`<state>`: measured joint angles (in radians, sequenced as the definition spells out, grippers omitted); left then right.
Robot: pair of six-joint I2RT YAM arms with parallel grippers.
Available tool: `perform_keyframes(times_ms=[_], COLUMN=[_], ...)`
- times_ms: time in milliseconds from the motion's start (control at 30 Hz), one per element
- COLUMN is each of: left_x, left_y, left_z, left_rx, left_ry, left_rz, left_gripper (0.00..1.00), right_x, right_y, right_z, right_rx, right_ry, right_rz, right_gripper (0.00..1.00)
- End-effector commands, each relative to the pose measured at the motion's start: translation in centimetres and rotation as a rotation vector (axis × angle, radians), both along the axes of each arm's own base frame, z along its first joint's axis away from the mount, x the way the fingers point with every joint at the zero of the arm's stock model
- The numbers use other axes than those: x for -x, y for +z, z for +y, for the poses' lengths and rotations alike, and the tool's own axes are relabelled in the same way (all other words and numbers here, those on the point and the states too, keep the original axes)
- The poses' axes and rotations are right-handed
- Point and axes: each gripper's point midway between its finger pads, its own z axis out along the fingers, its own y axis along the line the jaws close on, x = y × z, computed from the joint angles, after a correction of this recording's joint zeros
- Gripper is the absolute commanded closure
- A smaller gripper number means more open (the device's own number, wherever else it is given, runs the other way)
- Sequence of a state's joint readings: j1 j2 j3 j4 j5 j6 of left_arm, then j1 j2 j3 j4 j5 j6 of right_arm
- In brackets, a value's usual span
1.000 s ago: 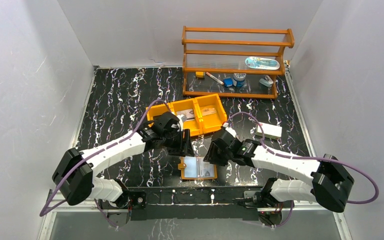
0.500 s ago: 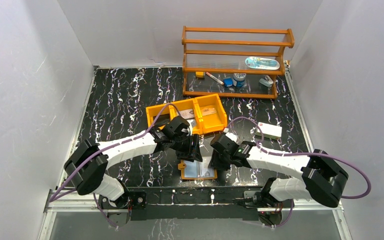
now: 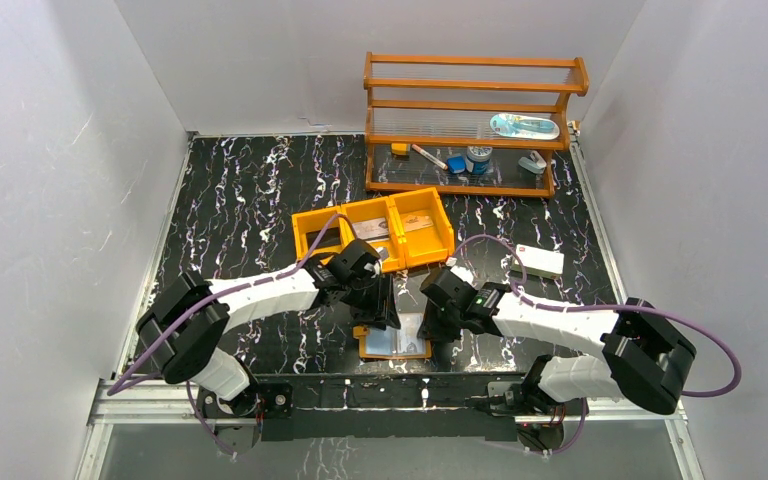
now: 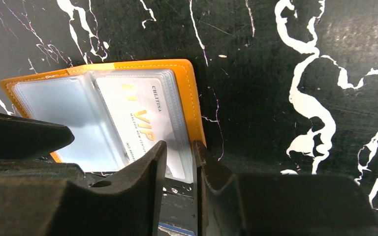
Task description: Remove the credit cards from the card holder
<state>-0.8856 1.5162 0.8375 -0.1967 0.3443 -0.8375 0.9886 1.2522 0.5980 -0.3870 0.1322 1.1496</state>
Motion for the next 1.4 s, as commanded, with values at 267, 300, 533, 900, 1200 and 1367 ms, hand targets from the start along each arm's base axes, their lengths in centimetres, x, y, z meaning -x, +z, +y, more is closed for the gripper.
perform_keyframes(times_ms=[267, 300, 533, 900, 1200, 1367], left_x=[0.8, 0.9, 1.1, 1.0, 1.5, 1.4], left_y=[-3.1, -3.2, -3.6, -4.4, -5.3, -4.8], left_z=[1.5, 1.6, 1.9, 1.6, 1.3, 1.0], left_rx=[-0.049, -0.053, -0.062, -0.025, 0.071, 0.108], left_ry=[0.047, 0.051, 0.049, 0.091, 0.194, 0.197], left_rz=[0.033, 0.032, 0.037, 0.045, 0.089, 0.081], left_gripper=[0.67, 0.68, 0.69, 0.74, 0.85, 1.00], right_x=[-0.8, -0.8, -0.6, 0.9, 2.0, 1.8], right_y=[2.9, 2.8, 1.0, -1.9, -2.7, -2.4], right_z=[1.5, 1.7, 1.4, 0.9, 1.1, 1.4], right_rx=[-0.098, -0.105, -0.035, -0.050, -0.097, -0.105], right_ry=[0.019, 0.022, 0.043, 0.017, 0.024, 0.028], right_rz=[-0.062, -0.060, -0.022, 0.054, 0.096, 0.087], right_gripper=[0.60, 0.60, 0.68, 0.86, 0.91, 0.92])
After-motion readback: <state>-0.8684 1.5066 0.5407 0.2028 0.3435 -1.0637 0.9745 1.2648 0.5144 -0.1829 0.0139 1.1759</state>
